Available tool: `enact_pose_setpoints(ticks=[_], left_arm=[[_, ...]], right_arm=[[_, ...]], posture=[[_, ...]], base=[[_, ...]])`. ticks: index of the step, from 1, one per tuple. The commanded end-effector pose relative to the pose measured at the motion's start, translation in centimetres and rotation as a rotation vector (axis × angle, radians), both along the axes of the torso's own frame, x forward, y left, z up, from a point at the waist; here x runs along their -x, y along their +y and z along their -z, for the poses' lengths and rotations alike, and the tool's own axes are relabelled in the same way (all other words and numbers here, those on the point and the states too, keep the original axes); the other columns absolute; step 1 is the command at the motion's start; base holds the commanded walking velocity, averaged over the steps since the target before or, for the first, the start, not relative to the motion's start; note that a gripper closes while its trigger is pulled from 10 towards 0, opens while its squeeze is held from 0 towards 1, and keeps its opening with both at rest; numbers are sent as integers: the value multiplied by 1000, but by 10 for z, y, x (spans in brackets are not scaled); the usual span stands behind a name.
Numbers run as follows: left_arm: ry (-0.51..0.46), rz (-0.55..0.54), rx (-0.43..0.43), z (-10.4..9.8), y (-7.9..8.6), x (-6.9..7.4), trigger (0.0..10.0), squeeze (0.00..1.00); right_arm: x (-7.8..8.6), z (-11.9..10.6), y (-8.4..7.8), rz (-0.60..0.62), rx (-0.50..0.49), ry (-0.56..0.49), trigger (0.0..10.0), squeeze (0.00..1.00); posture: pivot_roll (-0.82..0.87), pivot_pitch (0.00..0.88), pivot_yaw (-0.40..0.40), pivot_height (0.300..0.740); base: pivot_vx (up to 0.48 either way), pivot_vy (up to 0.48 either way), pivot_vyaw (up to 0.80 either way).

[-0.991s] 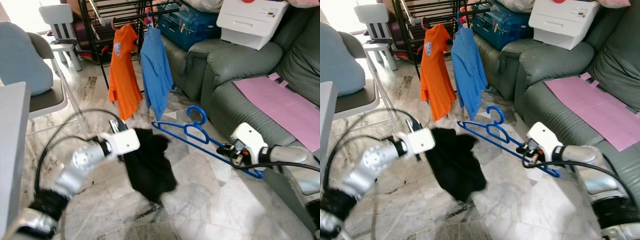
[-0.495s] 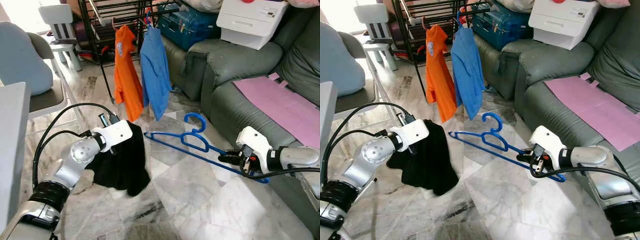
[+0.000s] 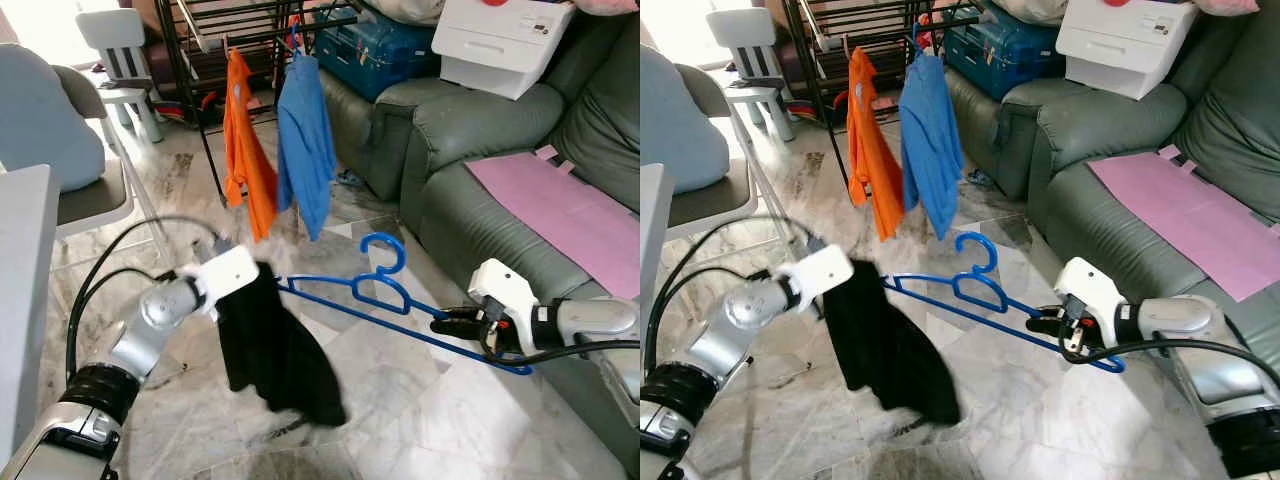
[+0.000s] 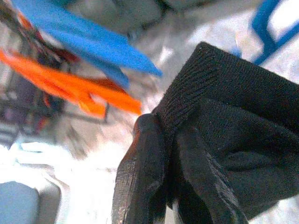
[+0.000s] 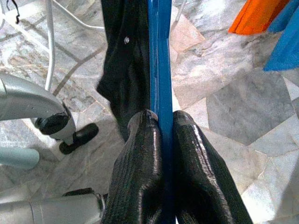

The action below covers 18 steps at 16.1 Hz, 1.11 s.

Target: Hang hanger

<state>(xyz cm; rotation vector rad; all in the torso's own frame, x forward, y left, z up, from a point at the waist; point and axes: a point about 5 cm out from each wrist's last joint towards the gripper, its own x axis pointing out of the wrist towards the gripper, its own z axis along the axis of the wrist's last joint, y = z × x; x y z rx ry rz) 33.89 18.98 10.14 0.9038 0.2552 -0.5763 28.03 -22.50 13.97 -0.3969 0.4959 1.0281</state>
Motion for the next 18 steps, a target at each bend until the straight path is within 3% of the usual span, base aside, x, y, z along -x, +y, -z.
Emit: enact_pose_setpoints(ticks=[1,4,11,18], left_arm=[[-11,-64,0,-5,8,-4,10000,0],[18,-98,92,-4,4,-2,10000,0],[23,-66,125,-12,-1,-2,10000,0],[-15,184,245,-46,-28,11,10000,0]], right_arm=[[1,-8,2,-40,8,-21,10000,0],[3,-3,5,-48,17,-13,10000,0],[2,1,5,-54,34,-6,10000,0],[-1,9,7,-34,28,-4,10000,0]], posture=[[-123,33,19,740],[-120,35,16,740],[-116,38,14,740],[-108,38,11,740]], base=[[0,0,0],[0,0,0],[0,0,0],[0,0,0]])
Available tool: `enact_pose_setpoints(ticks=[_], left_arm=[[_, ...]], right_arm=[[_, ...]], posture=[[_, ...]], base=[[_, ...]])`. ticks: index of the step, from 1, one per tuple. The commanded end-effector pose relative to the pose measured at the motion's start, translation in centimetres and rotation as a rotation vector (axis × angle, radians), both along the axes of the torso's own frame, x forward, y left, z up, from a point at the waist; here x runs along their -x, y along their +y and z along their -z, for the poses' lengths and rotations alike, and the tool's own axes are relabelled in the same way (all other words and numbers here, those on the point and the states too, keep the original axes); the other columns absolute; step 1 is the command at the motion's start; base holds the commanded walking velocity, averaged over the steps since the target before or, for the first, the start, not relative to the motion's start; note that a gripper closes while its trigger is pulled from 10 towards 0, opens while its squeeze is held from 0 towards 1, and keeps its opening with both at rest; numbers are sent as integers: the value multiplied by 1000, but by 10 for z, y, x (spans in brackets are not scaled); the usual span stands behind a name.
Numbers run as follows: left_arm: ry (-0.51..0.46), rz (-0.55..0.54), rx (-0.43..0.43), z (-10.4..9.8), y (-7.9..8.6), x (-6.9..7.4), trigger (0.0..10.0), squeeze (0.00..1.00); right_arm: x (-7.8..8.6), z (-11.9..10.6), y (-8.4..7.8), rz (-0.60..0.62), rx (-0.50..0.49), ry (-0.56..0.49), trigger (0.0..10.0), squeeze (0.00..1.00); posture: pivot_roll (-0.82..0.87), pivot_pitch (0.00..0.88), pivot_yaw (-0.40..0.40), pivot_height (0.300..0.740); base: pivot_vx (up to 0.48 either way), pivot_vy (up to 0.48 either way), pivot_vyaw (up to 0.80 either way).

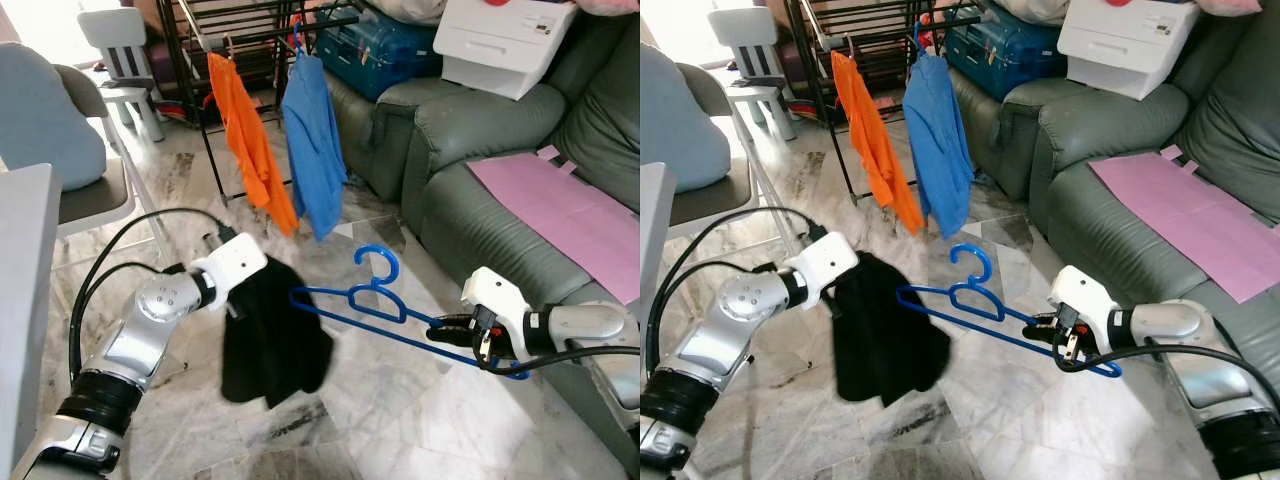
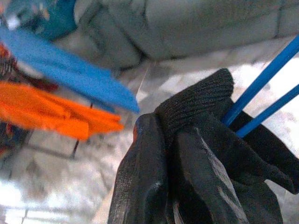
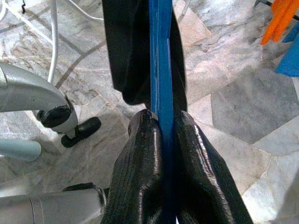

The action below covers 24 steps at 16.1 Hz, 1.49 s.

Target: Hang hanger

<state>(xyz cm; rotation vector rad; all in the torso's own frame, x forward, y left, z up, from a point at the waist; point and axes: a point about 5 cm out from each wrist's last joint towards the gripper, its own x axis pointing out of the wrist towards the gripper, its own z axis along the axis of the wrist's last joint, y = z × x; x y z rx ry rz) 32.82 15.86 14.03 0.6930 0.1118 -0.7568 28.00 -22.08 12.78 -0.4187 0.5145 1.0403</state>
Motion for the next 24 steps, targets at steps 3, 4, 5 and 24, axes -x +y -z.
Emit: enact_pose_setpoints(ticks=[3,4,5,24], left_arm=[[-84,75,117,-32,-10,6,10000,0],[-102,87,158,-41,-14,7,10000,0],[-102,76,227,-52,-15,7,10000,0],[127,308,710,-80,-82,59,10000,0]], right_arm=[[-7,5,2,24,6,-23,10000,0],[-7,8,1,39,7,-19,10000,0],[-5,14,0,44,15,-5,10000,0],[-66,7,-63,1061,-410,-98,10000,0]], posture=[[-106,37,8,740],[-105,37,7,740],[-101,37,6,740],[-92,35,11,740]], base=[[0,0,0],[0,0,0],[0,0,0],[0,0,0]])
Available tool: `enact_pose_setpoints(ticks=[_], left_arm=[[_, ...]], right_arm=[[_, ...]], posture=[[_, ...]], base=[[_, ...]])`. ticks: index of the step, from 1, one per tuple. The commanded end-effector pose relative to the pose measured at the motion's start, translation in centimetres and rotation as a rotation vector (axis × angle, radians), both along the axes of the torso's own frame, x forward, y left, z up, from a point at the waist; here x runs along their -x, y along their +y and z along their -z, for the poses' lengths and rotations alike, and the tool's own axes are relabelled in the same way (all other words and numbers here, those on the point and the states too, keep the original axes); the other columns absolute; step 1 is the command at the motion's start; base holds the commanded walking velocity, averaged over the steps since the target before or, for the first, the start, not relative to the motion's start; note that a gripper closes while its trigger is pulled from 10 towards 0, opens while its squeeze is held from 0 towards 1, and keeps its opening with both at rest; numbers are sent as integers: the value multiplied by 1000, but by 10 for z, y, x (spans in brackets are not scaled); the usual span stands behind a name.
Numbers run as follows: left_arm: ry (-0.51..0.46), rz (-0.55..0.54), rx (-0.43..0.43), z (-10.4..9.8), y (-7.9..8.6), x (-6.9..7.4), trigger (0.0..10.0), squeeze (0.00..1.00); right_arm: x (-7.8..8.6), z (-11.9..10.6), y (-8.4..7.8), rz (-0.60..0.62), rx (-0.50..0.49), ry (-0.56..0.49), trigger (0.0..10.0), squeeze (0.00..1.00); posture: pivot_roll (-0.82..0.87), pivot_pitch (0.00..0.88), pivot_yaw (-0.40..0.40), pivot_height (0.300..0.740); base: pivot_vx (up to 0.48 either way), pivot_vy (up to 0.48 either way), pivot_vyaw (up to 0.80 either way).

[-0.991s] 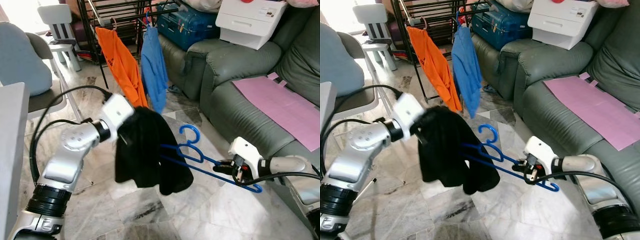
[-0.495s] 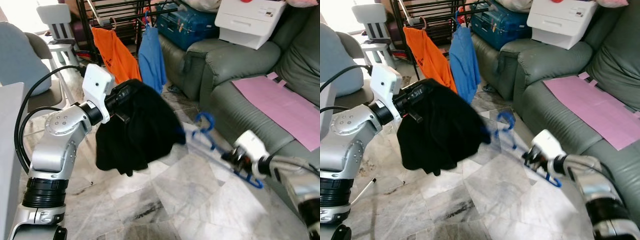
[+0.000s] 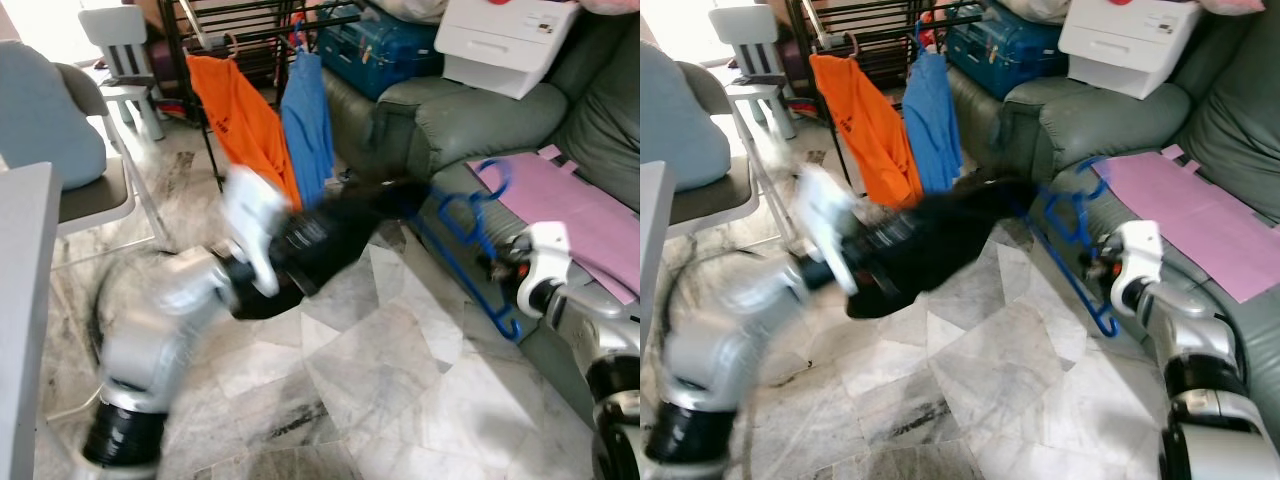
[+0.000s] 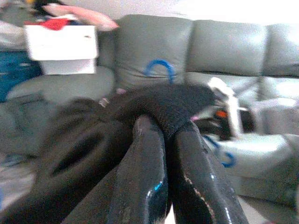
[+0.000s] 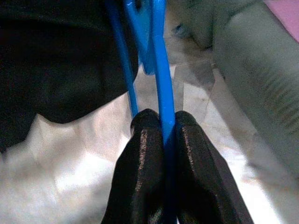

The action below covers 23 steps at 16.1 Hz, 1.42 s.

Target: Hang hanger

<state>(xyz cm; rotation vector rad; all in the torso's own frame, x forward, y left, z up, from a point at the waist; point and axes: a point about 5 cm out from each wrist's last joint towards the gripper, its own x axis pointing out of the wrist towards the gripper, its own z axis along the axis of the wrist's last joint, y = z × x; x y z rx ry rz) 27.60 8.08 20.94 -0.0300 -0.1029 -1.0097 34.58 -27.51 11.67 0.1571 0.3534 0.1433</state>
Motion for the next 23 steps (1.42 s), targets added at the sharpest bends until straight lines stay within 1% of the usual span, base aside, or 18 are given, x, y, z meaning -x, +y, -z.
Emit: enact_pose_setpoints(ticks=[1,2,3,4,5,7,10,11,12,13,14,15,16,17,18,20,21,23], left_arm=[[-5,104,4,1,-19,18,10000,0],[16,123,-22,12,-24,23,10000,0],[46,113,-48,25,-25,23,10000,0],[49,97,-70,30,-24,22,10000,0],[38,62,-124,39,-22,18,10000,0],[45,5,-154,49,-19,12,10000,0],[43,39,-194,60,-27,21,10000,0],[22,43,-237,68,-30,22,10000,0],[-2,6,-273,75,-30,18,10000,0],[-5,-4,-277,77,-30,17,10000,0],[-12,-1,-292,81,-31,17,10000,0],[-16,3,-299,82,-31,17,10000,0],[-44,-17,-278,79,-31,17,10000,0],[-105,-66,-270,74,-30,12,10000,0],[-203,-169,-254,65,-27,4,10000,0],[-259,-262,-228,56,-21,-4,10000,0],[-326,-325,-247,50,-14,-10,10000,0],[-395,-422,-225,39,-3,-16,10000,0]], right_arm=[[-8,-14,-7,156,-131,-50,10000,0],[-15,-22,-1,175,-186,-87,10000,0],[-25,-35,17,144,-248,-132,10000,0],[-29,-41,25,124,-277,-148,10000,0],[-35,-50,42,84,-305,-174,10000,0],[-46,-69,70,80,-354,-244,10000,0],[-57,-98,85,173,-524,-329,10000,0],[-59,-110,102,109,-594,-343,10000,0],[-56,-129,130,-34,-712,-390,10000,0],[-54,-133,138,-88,-740,-402,10000,0],[-47,-137,152,-194,-553,-486,10000,0],[-46,-136,153,-193,-486,-503,10000,0],[-49,-121,150,-170,-331,-455,10000,0],[-50,-113,144,-120,-287,-427,10000,0],[-51,-106,133,-27,-363,-372,10000,0],[-52,-95,122,46,-369,-298,10000,0],[-51,-85,118,46,-378,-238,10000,0],[-48,-65,105,115,-384,-157,10000,0]], posture=[[-91,34,12,740],[-92,35,13,740],[-94,33,15,740],[-94,33,16,740],[-92,33,16,740],[-94,37,15,740],[-93,43,15,740],[-95,44,12,740],[-96,44,11,740],[-96,44,10,740],[-97,44,5,740],[-97,44,5,740],[-102,46,3,740],[-102,48,1,740],[-102,48,1,740],[-107,48,2,740],[-107,47,0,740],[-108,49,-1,740]], base=[[0,0,0],[0,0,0],[0,0,0],[0,0,0],[0,0,0],[0,0,0],[0,0,0],[0,0,0],[0,0,0],[0,0,0],[0,0,0],[0,0,0],[0,0,0],[0,0,0],[0,0,0],[0,0,0],[0,0,0],[0,0,0]])
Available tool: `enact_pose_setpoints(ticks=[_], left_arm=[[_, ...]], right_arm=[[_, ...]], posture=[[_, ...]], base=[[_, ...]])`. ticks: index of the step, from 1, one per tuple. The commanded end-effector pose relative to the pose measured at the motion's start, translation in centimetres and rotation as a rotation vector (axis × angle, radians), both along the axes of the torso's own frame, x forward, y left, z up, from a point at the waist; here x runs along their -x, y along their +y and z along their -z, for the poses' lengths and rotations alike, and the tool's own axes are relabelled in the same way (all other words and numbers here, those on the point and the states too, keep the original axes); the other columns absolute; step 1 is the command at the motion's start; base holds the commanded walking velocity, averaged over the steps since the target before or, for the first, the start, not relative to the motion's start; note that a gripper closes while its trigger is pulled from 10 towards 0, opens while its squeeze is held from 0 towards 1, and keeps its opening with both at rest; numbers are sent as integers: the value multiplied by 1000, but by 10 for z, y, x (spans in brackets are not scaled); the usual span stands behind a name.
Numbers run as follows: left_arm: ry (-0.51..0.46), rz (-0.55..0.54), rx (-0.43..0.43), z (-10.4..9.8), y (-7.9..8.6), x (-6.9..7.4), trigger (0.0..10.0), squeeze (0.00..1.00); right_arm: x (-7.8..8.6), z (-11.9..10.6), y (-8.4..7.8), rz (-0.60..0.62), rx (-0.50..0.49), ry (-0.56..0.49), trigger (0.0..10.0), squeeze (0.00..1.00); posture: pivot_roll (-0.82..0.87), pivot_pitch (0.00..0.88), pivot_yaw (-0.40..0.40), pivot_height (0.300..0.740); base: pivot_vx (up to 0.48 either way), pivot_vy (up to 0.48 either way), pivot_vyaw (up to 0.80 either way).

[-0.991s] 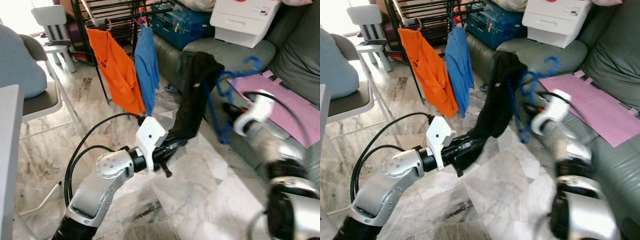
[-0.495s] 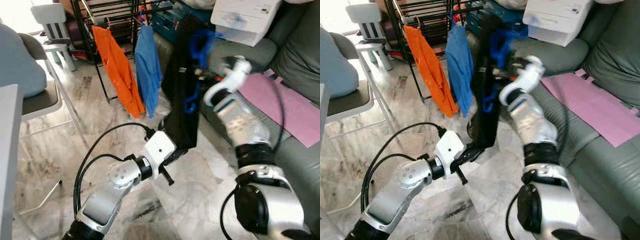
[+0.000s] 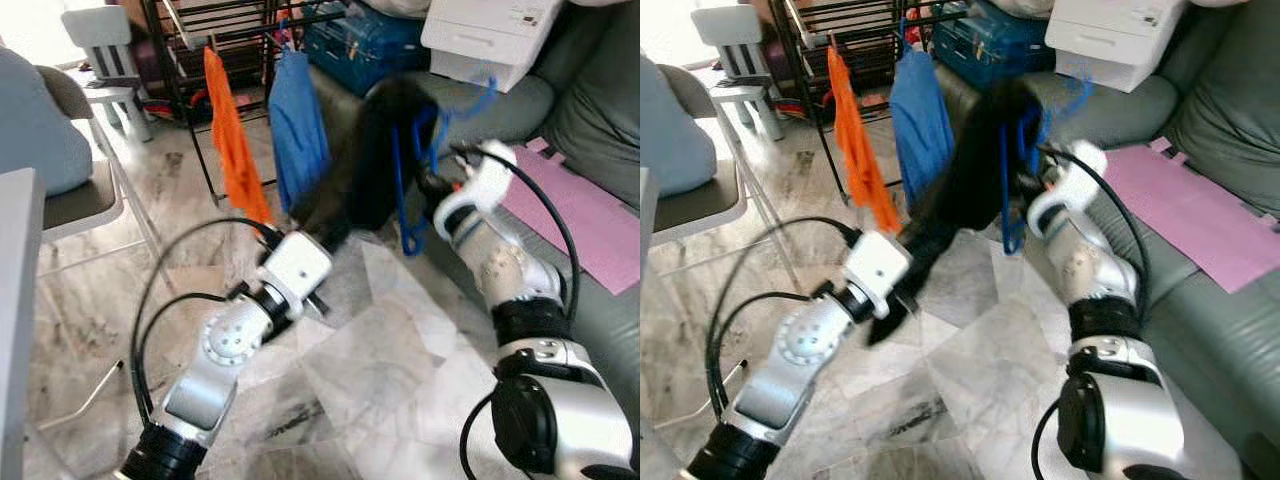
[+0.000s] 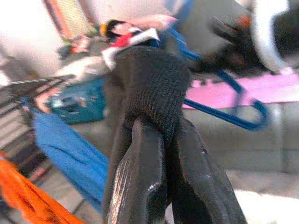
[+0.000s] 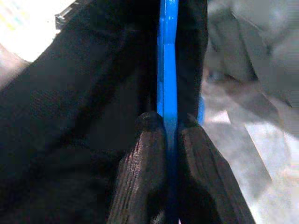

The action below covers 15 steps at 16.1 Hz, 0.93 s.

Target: Hang hanger

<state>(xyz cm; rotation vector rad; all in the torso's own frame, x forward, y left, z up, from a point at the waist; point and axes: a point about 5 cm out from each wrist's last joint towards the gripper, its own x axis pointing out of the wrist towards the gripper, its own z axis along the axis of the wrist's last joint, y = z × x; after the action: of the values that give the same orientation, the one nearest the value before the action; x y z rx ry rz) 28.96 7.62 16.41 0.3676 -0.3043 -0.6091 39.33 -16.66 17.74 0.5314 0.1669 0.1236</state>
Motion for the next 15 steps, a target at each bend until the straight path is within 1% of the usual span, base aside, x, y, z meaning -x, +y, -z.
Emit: enact_pose_setpoints(ticks=[1,2,3,4,6,7,8,10,11,12,13,14,15], left_arm=[[-55,-24,2,-8,4,-3,10000,0],[-89,-46,11,-11,7,-3,10000,0],[-140,-89,39,-20,12,-3,10000,0],[-154,-87,54,-23,12,-3,10000,0],[-166,-64,70,-27,11,0,10000,0],[-150,-35,87,-26,8,3,10000,0],[-111,27,86,-19,3,10,10000,0],[-36,116,100,-7,-4,21,10000,0],[32,187,64,4,-10,29,10000,0],[106,248,61,13,-15,36,10000,0],[180,299,69,20,-19,41,10000,0],[225,306,90,24,-20,42,10000,0],[267,286,106,29,-18,37,10000,0]], right_arm=[[-1,-1,-6,33,-8,9,10000,0],[0,6,-11,67,-17,57,10000,0],[2,19,-15,100,-14,151,10000,0],[3,22,-16,105,-9,169,10000,0],[2,24,-14,107,-37,195,10000,0],[1,24,-13,97,-45,201,10000,0],[0,21,-13,95,-42,199,10000,0],[-3,16,-18,115,-47,190,10000,0],[-6,5,-23,135,-61,117,10000,0],[-8,-5,-23,128,-80,62,10000,0],[-10,-19,-17,75,-103,-28,10000,0],[-11,-33,-12,34,-100,-132,10000,0],[-9,-55,-7,19,-39,-305,10000,0]], posture=[[-108,49,-1,740],[-108,49,0,740],[-103,50,-1,740],[-101,50,-3,740],[-101,50,-5,740],[-99,50,-6,740],[-98,49,-7,740],[-100,49,-7,740],[-98,49,-7,740],[-99,49,-8,740],[-98,49,-8,740],[-97,48,-8,740],[-99,46,-9,740]], base=[[0,0,0],[0,0,0],[0,0,0],[0,0,0],[0,0,0],[0,0,0],[0,0,0],[0,0,0],[0,0,0],[0,0,0],[0,0,0],[0,0,0],[0,0,0]])
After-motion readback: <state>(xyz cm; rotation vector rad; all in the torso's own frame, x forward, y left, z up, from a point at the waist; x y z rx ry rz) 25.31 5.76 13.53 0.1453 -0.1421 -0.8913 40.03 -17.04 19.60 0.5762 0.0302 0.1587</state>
